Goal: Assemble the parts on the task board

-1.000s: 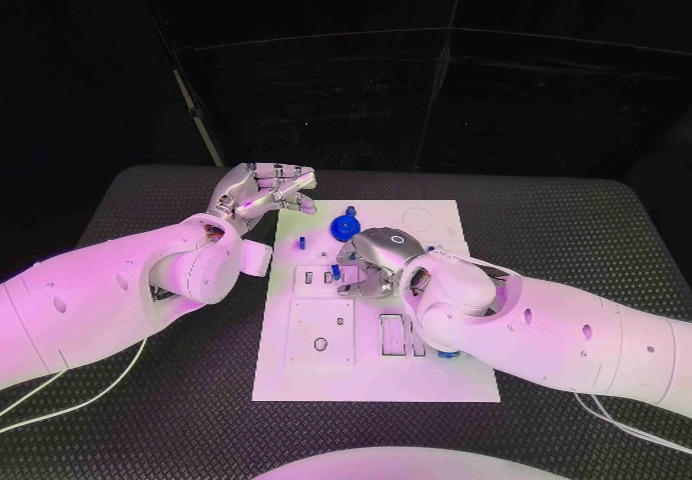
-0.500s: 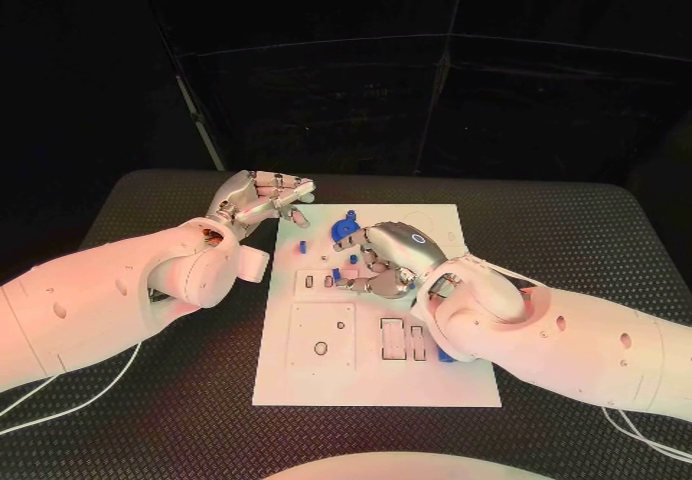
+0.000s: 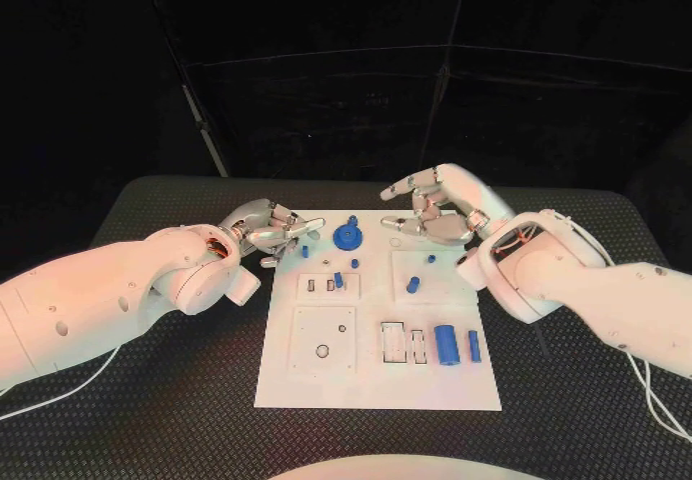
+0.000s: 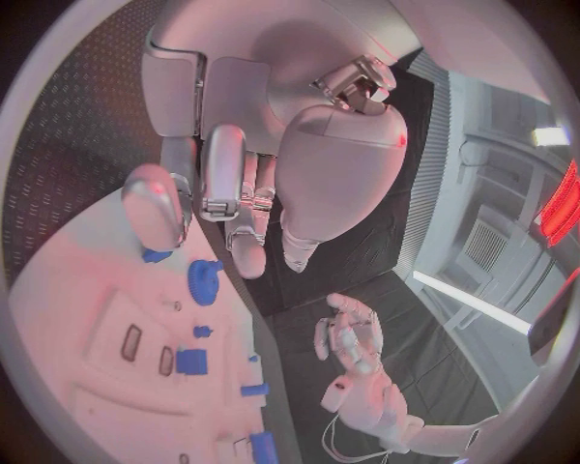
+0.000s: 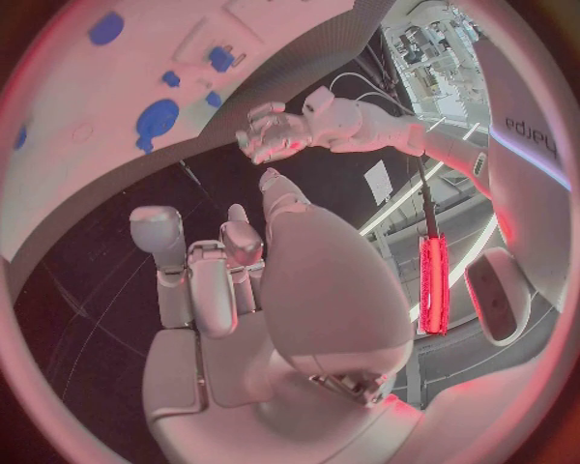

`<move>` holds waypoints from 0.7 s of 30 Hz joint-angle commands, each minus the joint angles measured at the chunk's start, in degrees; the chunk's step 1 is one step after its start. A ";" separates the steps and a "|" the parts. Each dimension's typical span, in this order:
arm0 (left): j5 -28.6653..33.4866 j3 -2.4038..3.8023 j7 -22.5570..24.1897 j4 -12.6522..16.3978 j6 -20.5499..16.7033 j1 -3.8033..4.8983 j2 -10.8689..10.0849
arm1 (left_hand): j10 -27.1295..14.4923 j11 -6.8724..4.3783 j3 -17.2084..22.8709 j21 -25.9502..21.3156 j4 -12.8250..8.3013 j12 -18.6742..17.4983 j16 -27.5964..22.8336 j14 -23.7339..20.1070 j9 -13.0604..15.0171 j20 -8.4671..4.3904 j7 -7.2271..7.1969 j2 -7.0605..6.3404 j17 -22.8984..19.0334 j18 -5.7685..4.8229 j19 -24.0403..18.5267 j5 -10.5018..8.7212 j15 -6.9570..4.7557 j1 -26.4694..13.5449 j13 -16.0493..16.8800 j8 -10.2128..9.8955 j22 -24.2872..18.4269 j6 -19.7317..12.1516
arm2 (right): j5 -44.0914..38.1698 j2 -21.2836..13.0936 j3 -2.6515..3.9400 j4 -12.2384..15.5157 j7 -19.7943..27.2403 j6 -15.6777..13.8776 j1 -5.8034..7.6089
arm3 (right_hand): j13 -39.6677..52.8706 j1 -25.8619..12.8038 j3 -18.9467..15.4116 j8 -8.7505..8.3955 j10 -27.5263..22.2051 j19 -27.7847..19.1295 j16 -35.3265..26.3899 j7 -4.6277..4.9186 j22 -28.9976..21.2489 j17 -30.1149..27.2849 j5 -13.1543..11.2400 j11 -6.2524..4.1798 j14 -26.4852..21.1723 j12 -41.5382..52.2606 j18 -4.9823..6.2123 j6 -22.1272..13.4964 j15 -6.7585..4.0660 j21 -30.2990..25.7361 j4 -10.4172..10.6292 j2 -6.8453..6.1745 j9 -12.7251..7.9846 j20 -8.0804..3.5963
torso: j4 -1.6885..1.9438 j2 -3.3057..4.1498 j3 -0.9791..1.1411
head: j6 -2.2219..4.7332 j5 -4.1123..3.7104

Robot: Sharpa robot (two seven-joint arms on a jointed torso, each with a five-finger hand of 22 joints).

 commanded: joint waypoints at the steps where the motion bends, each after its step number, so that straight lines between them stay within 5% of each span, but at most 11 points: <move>1: -14.69 0.07 -15.41 0.27 9.00 0.68 0.67 | 3.47 -0.60 -1.35 3.07 0.44 10.66 1.82 5.94 2.66 0.15 -0.63 -0.01 15.07 -1.49 1.32 0.17 -0.19 -1.17 11.11 3.06 4.65 -0.07 | 9.59 -0.61 0.69 -1.12 3.49 1.03 0.93 | -0.07 -0.10 0.07 0.32 -0.47 -0.28 -0.33 -0.06 -0.03 3.11 0.34 -0.11 3.05 -0.36 0.83 0.36 -0.47 -0.26 -0.36 0.54 -0.06 -0.20 | -0.01 -0.78 0.19 | -0.18 0.05; 7: -25.26 -0.39 -23.83 -0.90 15.26 2.80 3.54 | 5.58 -1.31 -4.74 5.74 0.52 16.98 1.82 5.94 8.17 -0.46 -1.50 0.69 15.07 -2.18 2.75 -0.36 -0.87 -4.00 17.90 8.21 8.93 -1.77 | 11.02 -0.97 1.51 -3.53 3.17 1.62 2.13 | -0.20 -0.28 -0.08 0.41 -0.50 -0.25 -0.44 -0.10 -0.12 2.98 0.56 -0.14 3.04 -0.47 0.83 0.44 -0.50 -0.36 -0.42 0.48 -0.08 -0.24 | 0.31 -1.77 0.50 | -1.00 0.16; 21: -29.81 -3.21 -27.12 -4.81 18.50 6.56 10.05 | 5.61 -1.41 -6.53 6.53 0.64 17.98 1.82 5.94 11.34 -0.60 -1.57 1.14 15.07 -2.41 3.13 -0.47 -0.95 -5.10 19.05 10.43 10.34 -3.63 | 11.32 -0.15 1.72 -6.11 1.95 2.93 2.67 | -0.33 -0.45 -0.27 0.50 -0.53 -0.26 -0.63 -0.13 -0.25 2.72 0.69 -0.17 2.99 -0.56 0.84 0.50 -0.53 -0.46 -0.46 0.41 -0.09 -0.28 | 0.29 -2.46 0.88 | -1.70 0.43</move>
